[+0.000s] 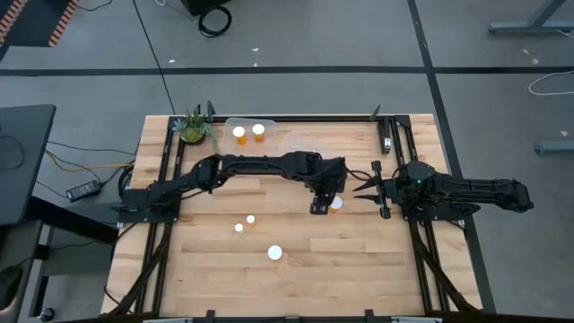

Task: Pick and place medicine bottles into bin by pill shape (circle, oval)
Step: Put the top big orange pill bottle into the left transparent bin

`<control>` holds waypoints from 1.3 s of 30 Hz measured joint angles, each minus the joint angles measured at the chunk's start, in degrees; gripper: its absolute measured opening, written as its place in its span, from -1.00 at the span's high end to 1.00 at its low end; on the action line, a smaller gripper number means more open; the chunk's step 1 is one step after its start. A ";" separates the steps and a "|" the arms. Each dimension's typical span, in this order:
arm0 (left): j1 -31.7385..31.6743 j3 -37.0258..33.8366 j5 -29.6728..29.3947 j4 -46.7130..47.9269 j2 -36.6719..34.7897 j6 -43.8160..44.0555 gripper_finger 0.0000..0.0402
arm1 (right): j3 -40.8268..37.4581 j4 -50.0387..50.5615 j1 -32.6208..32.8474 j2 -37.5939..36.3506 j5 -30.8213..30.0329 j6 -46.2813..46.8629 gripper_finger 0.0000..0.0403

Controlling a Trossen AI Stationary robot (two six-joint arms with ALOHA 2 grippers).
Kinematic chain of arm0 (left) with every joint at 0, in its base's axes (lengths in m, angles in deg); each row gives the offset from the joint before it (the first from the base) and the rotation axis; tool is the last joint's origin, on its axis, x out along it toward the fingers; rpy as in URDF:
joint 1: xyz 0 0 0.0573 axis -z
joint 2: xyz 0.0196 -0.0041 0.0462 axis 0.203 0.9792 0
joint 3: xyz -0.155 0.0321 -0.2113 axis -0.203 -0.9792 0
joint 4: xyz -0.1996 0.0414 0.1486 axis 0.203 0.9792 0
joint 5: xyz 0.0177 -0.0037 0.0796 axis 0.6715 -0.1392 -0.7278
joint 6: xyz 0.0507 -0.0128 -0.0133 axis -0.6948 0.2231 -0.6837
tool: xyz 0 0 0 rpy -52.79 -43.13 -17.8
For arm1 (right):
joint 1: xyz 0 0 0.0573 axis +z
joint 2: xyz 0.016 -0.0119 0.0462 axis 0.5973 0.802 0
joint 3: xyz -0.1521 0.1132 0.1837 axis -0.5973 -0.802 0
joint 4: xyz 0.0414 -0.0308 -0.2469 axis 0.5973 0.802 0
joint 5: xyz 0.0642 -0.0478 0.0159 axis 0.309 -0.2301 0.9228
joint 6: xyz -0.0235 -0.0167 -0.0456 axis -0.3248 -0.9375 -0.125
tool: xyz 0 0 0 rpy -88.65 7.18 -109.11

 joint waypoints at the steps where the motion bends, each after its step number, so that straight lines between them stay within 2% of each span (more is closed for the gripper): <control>1: 0.21 0.02 -0.04 -0.52 0.19 0.00 -0.20 | -0.01 -0.03 0.00 0.00 0.01 -0.01 0.54; 9: 0.62 0.00 0.62 -4.26 0.23 0.00 -0.24 | -0.01 0.01 0.00 0.44 0.00 0.01 0.54; 18: 2.87 0.04 1.81 -9.72 3.01 0.58 -0.44 | 0.00 0.00 0.00 0.44 0.01 -0.01 0.54; 24: 3.17 0.00 1.12 -10.04 3.70 -0.48 -0.56 | -0.01 0.02 0.00 0.54 0.00 0.00 0.54; 39: 2.63 0.00 -0.33 -8.36 3.70 -1.96 -0.56 | 0.00 0.01 0.00 0.57 0.00 0.00 0.54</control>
